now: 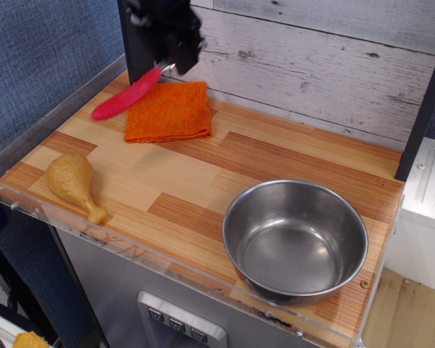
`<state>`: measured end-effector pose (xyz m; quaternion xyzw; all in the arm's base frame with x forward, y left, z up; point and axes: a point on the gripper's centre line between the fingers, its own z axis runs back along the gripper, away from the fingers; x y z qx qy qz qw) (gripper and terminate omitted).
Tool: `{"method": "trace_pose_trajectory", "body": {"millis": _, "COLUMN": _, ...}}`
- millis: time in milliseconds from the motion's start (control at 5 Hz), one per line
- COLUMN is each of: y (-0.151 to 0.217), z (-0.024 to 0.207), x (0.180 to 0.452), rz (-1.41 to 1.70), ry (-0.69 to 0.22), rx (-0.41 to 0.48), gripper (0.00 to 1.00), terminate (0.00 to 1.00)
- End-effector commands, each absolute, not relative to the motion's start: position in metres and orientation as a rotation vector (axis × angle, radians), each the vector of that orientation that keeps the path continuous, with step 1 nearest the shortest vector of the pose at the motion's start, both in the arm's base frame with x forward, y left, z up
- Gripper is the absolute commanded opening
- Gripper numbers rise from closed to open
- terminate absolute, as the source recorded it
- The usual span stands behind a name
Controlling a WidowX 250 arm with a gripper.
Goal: Place the spoon on the orange cloth and above the drumstick.
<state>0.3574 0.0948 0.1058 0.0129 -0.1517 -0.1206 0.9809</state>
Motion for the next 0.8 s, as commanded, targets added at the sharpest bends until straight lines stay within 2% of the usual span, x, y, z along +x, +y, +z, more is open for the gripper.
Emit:
{"method": "trace_pose_trajectory", "body": {"millis": 0, "y": 0.104, "z": 0.090, "x": 0.346, "rz": -0.251, "ry": -0.291, "rx": 0.037, "gripper": 0.00, "terminate": 0.00}}
{"method": "trace_pose_trajectory", "body": {"millis": 400, "y": 0.108, "z": 0.053, "x": 0.344, "rz": -0.304, "ry": -0.257, "rx": 0.046, "gripper": 0.00, "terminate": 0.00}}
{"method": "trace_pose_trajectory", "body": {"millis": 600, "y": 0.109, "z": 0.047, "x": 0.346, "rz": -0.308, "ry": -0.258, "rx": 0.052, "gripper": 0.00, "terminate": 0.00}}
